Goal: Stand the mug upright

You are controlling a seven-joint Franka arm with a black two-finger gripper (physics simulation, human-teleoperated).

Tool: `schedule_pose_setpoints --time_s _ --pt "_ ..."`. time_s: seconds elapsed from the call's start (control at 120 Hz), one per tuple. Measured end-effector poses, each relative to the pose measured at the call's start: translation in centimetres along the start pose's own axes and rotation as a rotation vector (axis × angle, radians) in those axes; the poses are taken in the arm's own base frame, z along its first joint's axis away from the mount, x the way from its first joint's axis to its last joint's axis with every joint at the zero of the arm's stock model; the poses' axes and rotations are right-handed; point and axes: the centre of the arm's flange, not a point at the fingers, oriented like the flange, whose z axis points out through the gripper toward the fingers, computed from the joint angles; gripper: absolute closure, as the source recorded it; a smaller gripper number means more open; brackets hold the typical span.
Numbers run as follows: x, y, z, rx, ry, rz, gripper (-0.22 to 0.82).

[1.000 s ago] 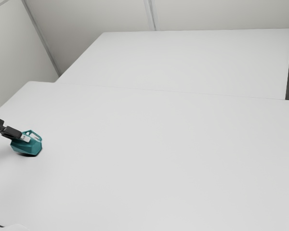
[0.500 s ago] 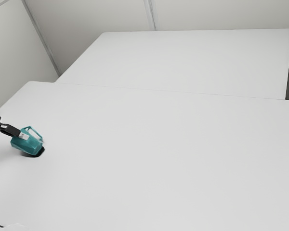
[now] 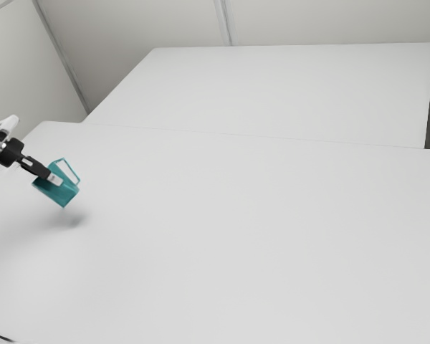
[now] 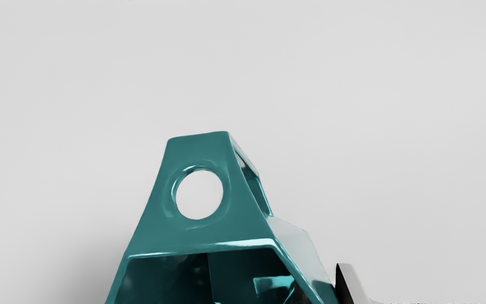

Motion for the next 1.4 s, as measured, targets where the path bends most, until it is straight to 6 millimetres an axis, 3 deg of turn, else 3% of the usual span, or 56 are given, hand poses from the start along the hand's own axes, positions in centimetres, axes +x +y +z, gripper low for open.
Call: schedule_pose_setpoints --time_s 0.158,0.267,0.408,0.625,0.867,1.0,1.4 --pt "4.3 3.9 1.3 0.04 -0.12 0.051 0.77" --pt "6.1 7.0 2.3 0.069 -0.186 0.062 0.77" --pt "6.5 10.8 3.2 0.114 -0.241 0.048 0.78" --pt "8.4 14.6 4.7 0.185 -0.294 0.031 0.78" --pt "10.1 19.0 8.5 0.227 -0.359 0.009 0.78" --pt "10.0 21.2 11.7 0.249 -0.393 -0.005 0.78" --pt "7.8 22.8 15.5 0.37 -0.407 -0.14 0.79"
